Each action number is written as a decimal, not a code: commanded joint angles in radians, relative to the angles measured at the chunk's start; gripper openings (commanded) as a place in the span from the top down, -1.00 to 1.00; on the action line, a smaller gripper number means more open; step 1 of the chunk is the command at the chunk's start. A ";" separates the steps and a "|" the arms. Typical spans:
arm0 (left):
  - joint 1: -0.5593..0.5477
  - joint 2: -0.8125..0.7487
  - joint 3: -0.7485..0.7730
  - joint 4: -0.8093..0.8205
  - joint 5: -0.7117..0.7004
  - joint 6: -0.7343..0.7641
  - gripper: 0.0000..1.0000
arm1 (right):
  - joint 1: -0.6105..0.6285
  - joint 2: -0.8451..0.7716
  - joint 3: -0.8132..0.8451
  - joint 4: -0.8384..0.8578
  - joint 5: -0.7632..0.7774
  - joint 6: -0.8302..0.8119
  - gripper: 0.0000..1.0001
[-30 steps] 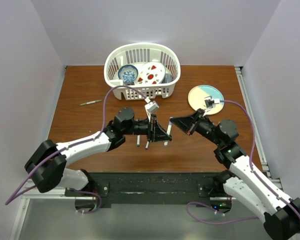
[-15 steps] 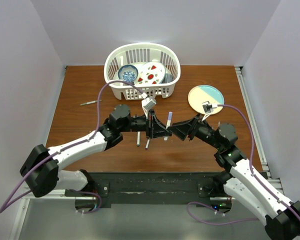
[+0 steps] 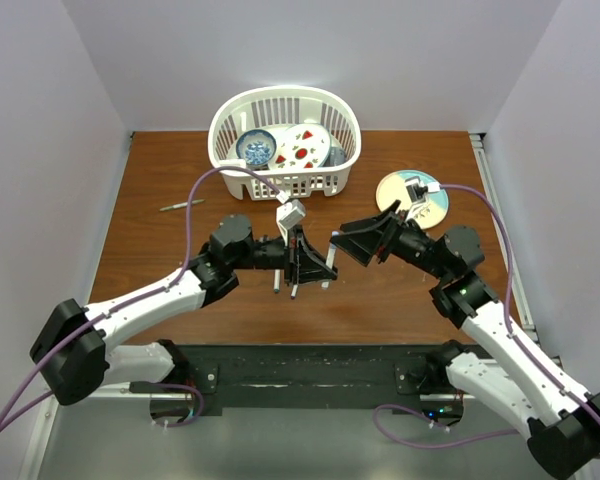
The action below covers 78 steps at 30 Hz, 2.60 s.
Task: Insert the pens into the pen caps
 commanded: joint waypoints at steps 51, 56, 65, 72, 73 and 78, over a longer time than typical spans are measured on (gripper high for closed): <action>0.150 0.109 0.159 0.273 -0.024 0.003 1.00 | 0.199 -0.008 -0.355 0.117 -0.102 0.014 1.00; 0.171 0.158 0.231 0.315 0.024 -0.036 1.00 | 0.254 0.021 -0.363 0.131 -0.084 -0.007 1.00; 0.231 0.209 0.347 0.226 0.068 0.005 1.00 | 0.318 0.102 -0.315 0.052 -0.105 -0.081 1.00; 0.294 0.230 0.464 0.114 0.097 0.076 1.00 | 0.366 0.174 -0.292 0.028 -0.134 -0.099 1.00; 0.294 0.238 0.479 0.090 0.088 0.091 1.00 | 0.372 0.185 -0.289 0.037 -0.136 -0.098 1.00; 0.312 0.259 0.570 -0.001 0.079 0.157 1.00 | 0.397 0.214 -0.282 0.038 -0.136 -0.076 1.00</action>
